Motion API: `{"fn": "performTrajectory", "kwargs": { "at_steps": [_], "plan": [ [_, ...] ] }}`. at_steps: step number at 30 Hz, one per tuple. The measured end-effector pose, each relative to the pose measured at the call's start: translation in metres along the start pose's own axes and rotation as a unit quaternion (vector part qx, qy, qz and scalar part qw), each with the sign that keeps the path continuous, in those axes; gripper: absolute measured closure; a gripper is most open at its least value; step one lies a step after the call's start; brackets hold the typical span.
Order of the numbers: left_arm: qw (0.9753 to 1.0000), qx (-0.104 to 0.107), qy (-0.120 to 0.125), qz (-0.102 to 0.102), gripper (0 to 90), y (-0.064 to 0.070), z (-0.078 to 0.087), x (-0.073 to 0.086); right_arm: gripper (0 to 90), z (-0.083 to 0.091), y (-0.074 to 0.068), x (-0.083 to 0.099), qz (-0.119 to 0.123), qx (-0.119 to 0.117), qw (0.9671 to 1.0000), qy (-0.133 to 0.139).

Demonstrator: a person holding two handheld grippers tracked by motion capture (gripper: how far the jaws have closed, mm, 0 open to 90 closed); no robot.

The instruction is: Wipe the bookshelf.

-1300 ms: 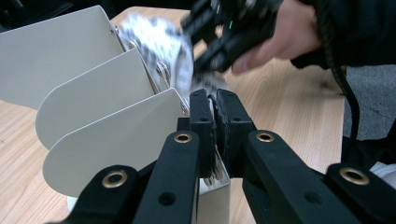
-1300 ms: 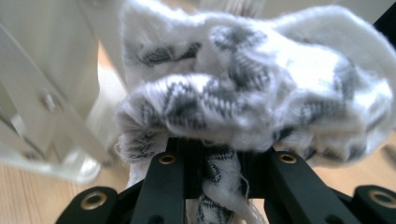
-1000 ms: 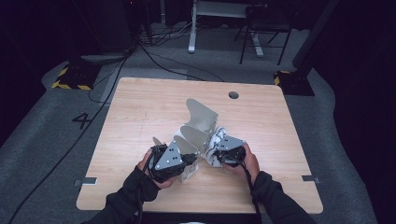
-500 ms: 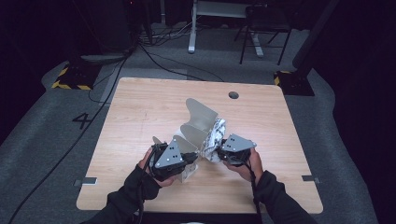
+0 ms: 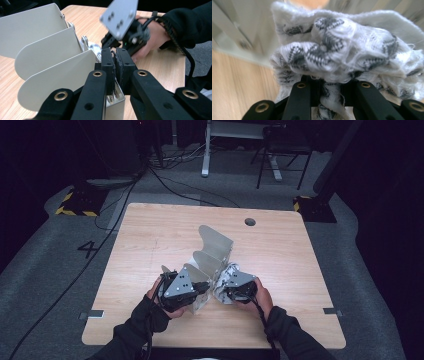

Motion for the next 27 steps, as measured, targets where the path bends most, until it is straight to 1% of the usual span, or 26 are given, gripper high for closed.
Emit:
{"fn": "performTrajectory", "kwargs": {
  "at_steps": [2, 4, 5, 8, 10, 12, 14, 15, 16, 17, 18, 20, 22, 23, 24, 25, 26, 27],
  "plan": [
    [1.0, 0.001, 0.001, 0.003, 85.6, -0.001, 0.0, 0.0, 74.7, 0.007, 0.0, -0.008, -0.008, -0.007, 0.9998, 0.017],
    [1.0, 0.0, 0.003, 0.004, 85.5, -0.002, 0.0, 0.001, 74.8, 0.02, -0.005, -0.019, 0.011, -0.002, 0.9991, 0.041],
    [1.0, 0.0, 0.003, 0.004, 85.5, -0.002, 0.0, 0.001, 74.9, 0.026, -0.007, -0.024, 0.016, -0.003, 0.9983, 0.056],
    [1.0, 0.0, 0.004, 0.004, 85.5, -0.002, 0.0, 0.001, 75.0, 0.047, -0.013, -0.037, 0.02, -0.009, 0.9953, 0.094],
    [1.0, 0.0, 0.004, 0.005, 85.6, -0.002, 0.0, 0.001, 75.1, 0.054, -0.018, -0.04, 0.019, -0.018, 0.9938, 0.108],
    [1.0, 0.0, 0.005, 0.005, 85.6, -0.002, 0.0, 0.001, 75.1, 0.052, -0.026, -0.04, 0.029, -0.03, 0.994, 0.102],
    [1.0, -0.001, 0.005, 0.006, 85.6, -0.001, 0.0, 0.001, 75.1, 0.046, -0.036, -0.038, 0.049, -0.04, 0.9941, 0.088],
    [1.0, -0.001, 0.005, 0.006, 85.6, -0.001, 0.0, 0.001, 75.1, 0.046, -0.036, -0.038, 0.049, -0.04, 0.9941, 0.088],
    [1.0, -0.001, 0.005, 0.006, 85.6, -0.002, 0.0, 0.001, 75.1, 0.041, -0.041, -0.036, 0.052, -0.047, 0.9941, 0.083],
    [1.0, 0.0, 0.004, 0.006, 85.6, -0.001, -0.001, 0.001, 75.9, 0.033, -0.046, -0.032, 0.053, -0.061, 0.9943, 0.071],
    [1.0, 0.0, 0.004, 0.006, 85.6, -0.001, -0.001, 0.001, 75.9, 0.033, -0.046, -0.032, 0.053, -0.061, 0.9943, 0.071],
    [1.0, 0.0, 0.005, 0.006, 85.6, -0.001, -0.001, 0.001, 76.0, 0.024, -0.049, -0.026, 0.065, -0.064, 0.9949, 0.044],
    [1.0, -0.001, 0.006, 0.005, 85.6, -0.002, -0.001, 0.001, 76.0, 0.018, -0.047, -0.021, 0.052, -0.074, 0.9952, 0.036],
    [1.0, -0.001, 0.006, 0.006, 85.6, -0.002, -0.001, 0.001, 76.0, 0.016, -0.047, -0.019, 0.049, -0.076, 0.9954, 0.03],
    [1.0, 0.0, 0.006, 0.007, 85.6, -0.001, -0.001, 0.001, 76.0, 0.012, -0.047, -0.016, 0.053, -0.074, 0.9957, 0.018],
    [1.0, 0.0, 0.006, 0.006, 85.6, -0.001, -0.001, 0.001, 76.0, 0.009, -0.047, -0.013, 0.054, -0.073, 0.9958, 0.014],
    [1.0, -0.001, 0.006, 0.006, 85.6, -0.002, -0.001, 0.001, 76.0, 0.006, -0.048, -0.01, 0.053, -0.074, 0.9958, 0.002],
    [1.0, 0.0, 0.006, 0.006, 85.6, -0.001, -0.001, 0.001, 76.0, 0.003, -0.047, -0.008, 0.06, -0.074, 0.9953, -0.014]
  ]
}}
Point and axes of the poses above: each handheld gripper's, and its own axes: z roughly backward along the jaws, x roughly out of its underside, y roughly to its right, the point moved 4 cm from there along -z, roughly forward along the jaws, and after that the axes turned 1 degree about -y, right-handed, at the moved point
